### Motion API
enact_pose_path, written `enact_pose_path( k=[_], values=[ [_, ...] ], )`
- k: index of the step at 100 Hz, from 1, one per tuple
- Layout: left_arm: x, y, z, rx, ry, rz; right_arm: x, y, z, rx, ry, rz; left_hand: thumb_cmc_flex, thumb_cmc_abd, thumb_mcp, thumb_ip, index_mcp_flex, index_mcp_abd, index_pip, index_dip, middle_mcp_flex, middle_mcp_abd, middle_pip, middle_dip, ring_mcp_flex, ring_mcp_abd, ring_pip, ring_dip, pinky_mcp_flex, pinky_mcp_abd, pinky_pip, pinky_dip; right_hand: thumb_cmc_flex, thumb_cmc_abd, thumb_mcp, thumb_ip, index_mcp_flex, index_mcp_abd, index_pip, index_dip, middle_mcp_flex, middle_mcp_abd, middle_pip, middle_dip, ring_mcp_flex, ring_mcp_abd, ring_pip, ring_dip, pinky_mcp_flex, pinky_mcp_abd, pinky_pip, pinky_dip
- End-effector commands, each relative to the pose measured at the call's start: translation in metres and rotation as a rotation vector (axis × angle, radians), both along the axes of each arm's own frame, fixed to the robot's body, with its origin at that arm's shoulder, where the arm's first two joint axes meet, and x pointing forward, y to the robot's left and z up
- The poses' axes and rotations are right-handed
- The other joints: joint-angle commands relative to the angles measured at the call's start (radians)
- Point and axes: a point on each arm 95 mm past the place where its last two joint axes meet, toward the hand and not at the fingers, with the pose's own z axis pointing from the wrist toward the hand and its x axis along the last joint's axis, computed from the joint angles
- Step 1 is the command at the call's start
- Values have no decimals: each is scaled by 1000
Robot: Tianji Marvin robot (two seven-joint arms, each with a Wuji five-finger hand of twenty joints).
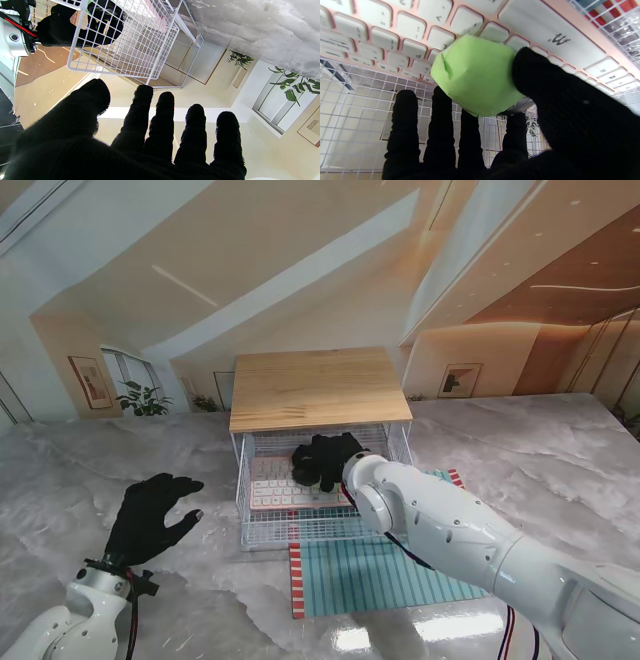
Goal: Unroll the mouse pad and set up the keyboard and mouse from the tabletop organizer
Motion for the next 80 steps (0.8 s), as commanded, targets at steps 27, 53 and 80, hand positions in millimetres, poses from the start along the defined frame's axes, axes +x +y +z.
enact_pose_path(
  k=[27,53,80],
  values=[
    [-3,-2,-2,-1,7,-7,1,-3,-11,6,-3,32,-33,5,-11,-2,-15,6,-9,-12,-37,1,-4,1,-15,-31,-5,-6,-9,-21,-13,-6,119,-24,97,-9,66,39,93,20,202,24,138,72,173,-49,242,107,155,-94,151,147],
    [-3,-1,-2,-1,5,-6,3,-5,-13,27,-6,52,-33,5,-11,-2,-14,6,-8,-12,-37,2,-4,1,-15,-31,-5,-6,-9,-21,-13,-6,223,-55,81,-132,98,31,129,14,306,20,177,96,279,-25,325,63,275,-116,186,188],
    [-3,0,-2,-2,3,-6,4,-9,-11,83,-33,70,-32,5,-10,-2,-15,7,-9,-12,-37,3,-4,1,-15,-32,-5,-6,-9,-21,-13,-6,296,-56,123,-148,156,30,157,7,395,40,192,45,365,-23,388,13,373,-133,211,216]
  ],
)
